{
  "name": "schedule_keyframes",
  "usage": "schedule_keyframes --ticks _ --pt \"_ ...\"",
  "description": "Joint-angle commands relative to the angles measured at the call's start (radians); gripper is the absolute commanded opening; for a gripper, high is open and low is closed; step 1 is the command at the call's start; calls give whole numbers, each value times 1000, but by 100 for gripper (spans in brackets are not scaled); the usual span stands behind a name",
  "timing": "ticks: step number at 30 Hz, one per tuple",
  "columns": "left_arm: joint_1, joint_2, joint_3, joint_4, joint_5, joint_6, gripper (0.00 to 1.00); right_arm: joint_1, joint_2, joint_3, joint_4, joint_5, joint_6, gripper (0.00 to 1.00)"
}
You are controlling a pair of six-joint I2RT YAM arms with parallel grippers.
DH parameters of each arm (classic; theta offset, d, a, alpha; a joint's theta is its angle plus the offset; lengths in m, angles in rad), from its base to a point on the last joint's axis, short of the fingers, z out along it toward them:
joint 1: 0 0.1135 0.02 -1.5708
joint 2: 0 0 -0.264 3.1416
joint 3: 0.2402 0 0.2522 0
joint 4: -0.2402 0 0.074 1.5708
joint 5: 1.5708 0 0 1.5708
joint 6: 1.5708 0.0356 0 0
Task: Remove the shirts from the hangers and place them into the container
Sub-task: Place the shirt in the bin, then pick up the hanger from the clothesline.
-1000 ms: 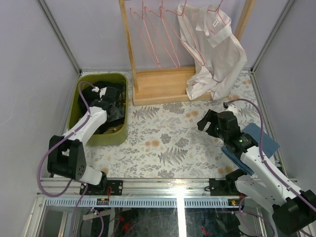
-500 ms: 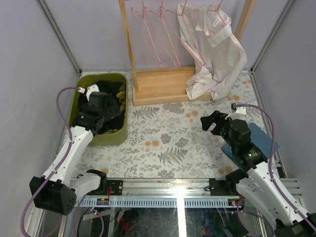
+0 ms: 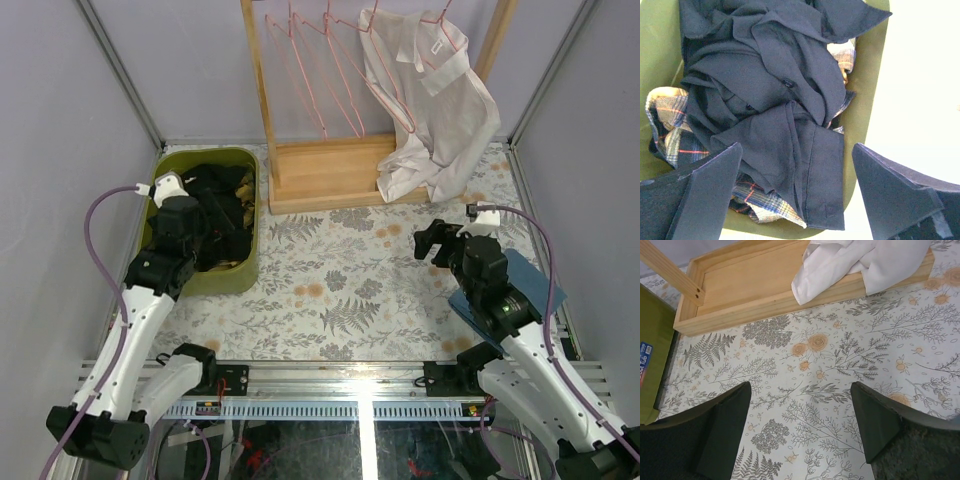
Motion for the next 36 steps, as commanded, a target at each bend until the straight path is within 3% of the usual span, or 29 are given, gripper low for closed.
schedule_keyframes --ticks 1,7,11,12,14,19,27,31,34,36 --pt "-3 -27 -12 59 13 -2 86 5 9 47 12 55 -16 88" --pt "-4 56 -46 36 87 -30 52 4 45 45 3 43 25 88" --pt "-3 129 -131 90 188 -29 41 5 71 104 -20 42 -62 87" --pt "-3 162 -140 79 186 -33 34 5 76 126 -26 50 -78 87" --pt "-4 216 -139 49 145 -72 29 4 77 170 -29 60 -111 87" --pt "-4 174 -85 13 75 -51 39 6 61 223 9 80 -221 88" --pt "-3 8 -116 53 27 16 99 4 57 207 143 177 -394 89" --pt "-3 -48 -156 67 29 42 100 5 90 208 184 250 -477 90" --pt "-3 -89 -161 93 -31 27 100 1 137 223 200 355 -495 99" --pt "-3 -112 -170 111 -49 18 100 -50 204 307 66 279 -434 99"
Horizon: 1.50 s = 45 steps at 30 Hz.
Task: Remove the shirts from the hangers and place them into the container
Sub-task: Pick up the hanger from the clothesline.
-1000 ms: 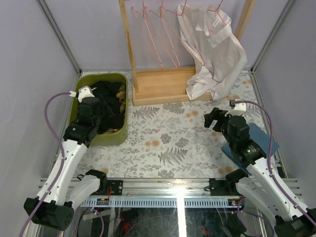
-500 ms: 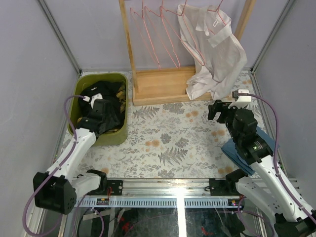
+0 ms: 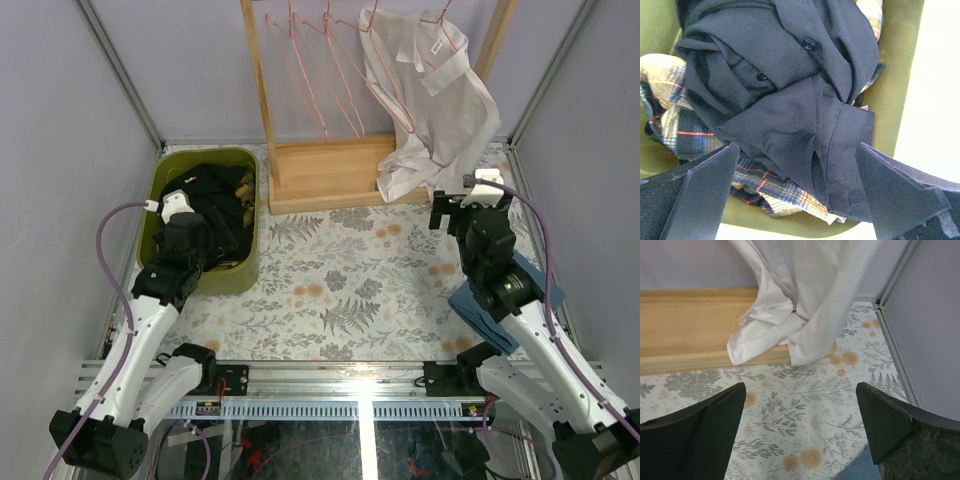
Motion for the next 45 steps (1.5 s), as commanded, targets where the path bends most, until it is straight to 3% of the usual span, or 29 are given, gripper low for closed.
schedule_keyframes --ticks 1,4,8,12,16,21,25,33,38,45 --pt "-3 -60 -18 84 -77 9 100 -118 131 194 -150 -106 57 99" --pt "-3 -89 -28 89 -108 14 100 -356 249 316 -242 -483 239 99" --pt "-3 -107 -32 79 -161 -18 100 -440 332 384 -244 -657 352 99" --pt "-3 -104 -34 92 -148 -21 100 -446 363 468 -270 -602 436 99" --pt "-3 -93 -14 60 -102 -57 100 -446 294 447 -212 -364 588 99" --pt "-3 -114 -34 62 -48 -72 100 -445 195 331 26 -371 497 99" --pt "-4 -141 -46 74 -76 -72 100 -445 248 410 -31 -312 401 99" --pt "-3 -143 -37 59 -76 -72 100 -446 400 648 -161 -360 180 99" --pt "-3 -164 -41 62 -73 -72 100 -468 589 911 -335 -405 137 99" --pt "-3 -170 -43 67 -63 -66 100 -514 903 1364 -602 -691 110 99"
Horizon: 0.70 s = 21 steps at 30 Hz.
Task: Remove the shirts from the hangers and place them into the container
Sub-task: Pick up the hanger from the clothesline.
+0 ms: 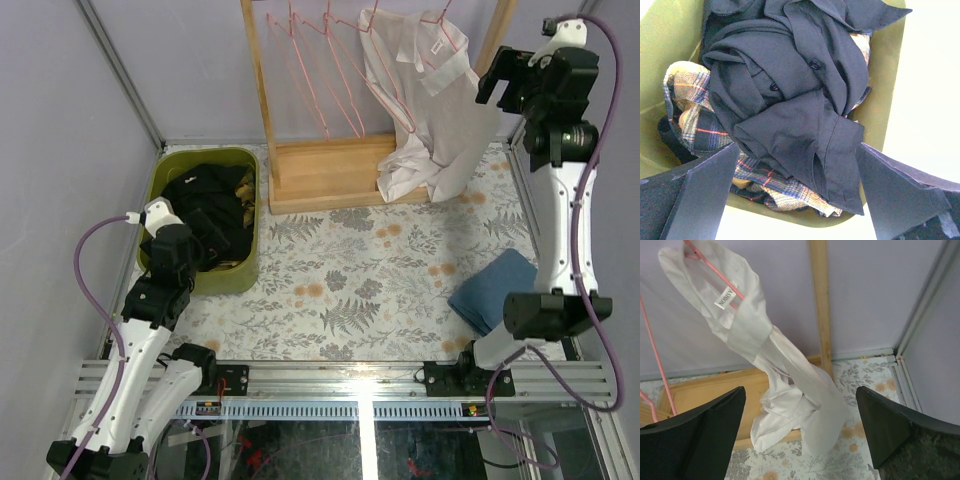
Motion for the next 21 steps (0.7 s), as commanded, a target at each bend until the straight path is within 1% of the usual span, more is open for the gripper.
schedule_keyframes --ticks 1,3,5,7,10,13,15,18,19,21 --pt "-2 -10 -8 45 8 -4 100 -21 183 285 -233 -197 -54 99" --pt "-3 -8 -8 46 11 -3 100 -22 268 405 -301 -214 -67 99" --pt "-3 -7 -9 48 15 -2 100 -22 311 443 -302 -223 -80 99" --pt "-3 -2 -9 51 20 1 100 -22 312 426 -260 -229 -84 99" --pt "-3 2 -9 53 28 4 100 -22 287 328 -161 -271 -82 100" --pt "-3 6 -8 53 28 6 100 -22 294 305 -97 -273 -68 97" --pt "-3 6 -8 54 28 5 100 -22 323 341 -111 -300 -63 94" --pt "-3 7 -9 54 29 6 100 -22 375 426 -186 -398 -46 90" --pt "-3 7 -9 54 29 6 100 -23 378 429 -193 -428 -30 88" --pt "-4 6 -9 54 27 6 100 -22 357 377 -163 -479 5 83"
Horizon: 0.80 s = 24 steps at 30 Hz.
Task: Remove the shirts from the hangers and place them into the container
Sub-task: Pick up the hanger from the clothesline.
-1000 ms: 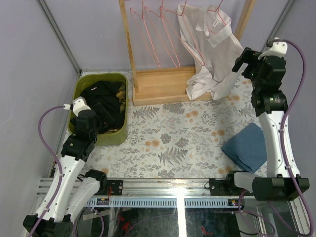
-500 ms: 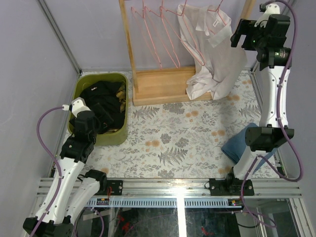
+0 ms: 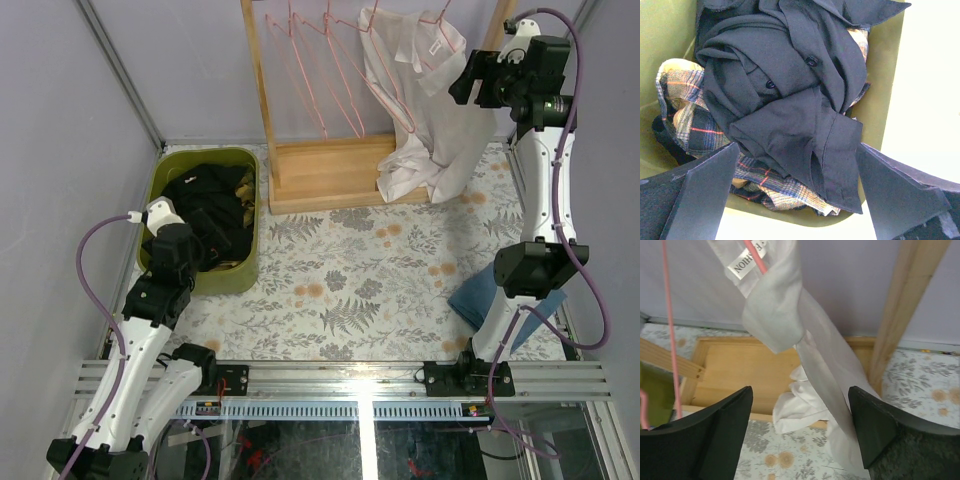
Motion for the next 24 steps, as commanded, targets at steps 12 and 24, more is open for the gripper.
schedule_keyframes --ticks 12,24 --pt "-3 6 -8 52 10 6 100 17 -60 -182 303 -264 287 66" --pt "-3 10 -8 50 9 4 100 103 -166 -352 439 -109 268 10"
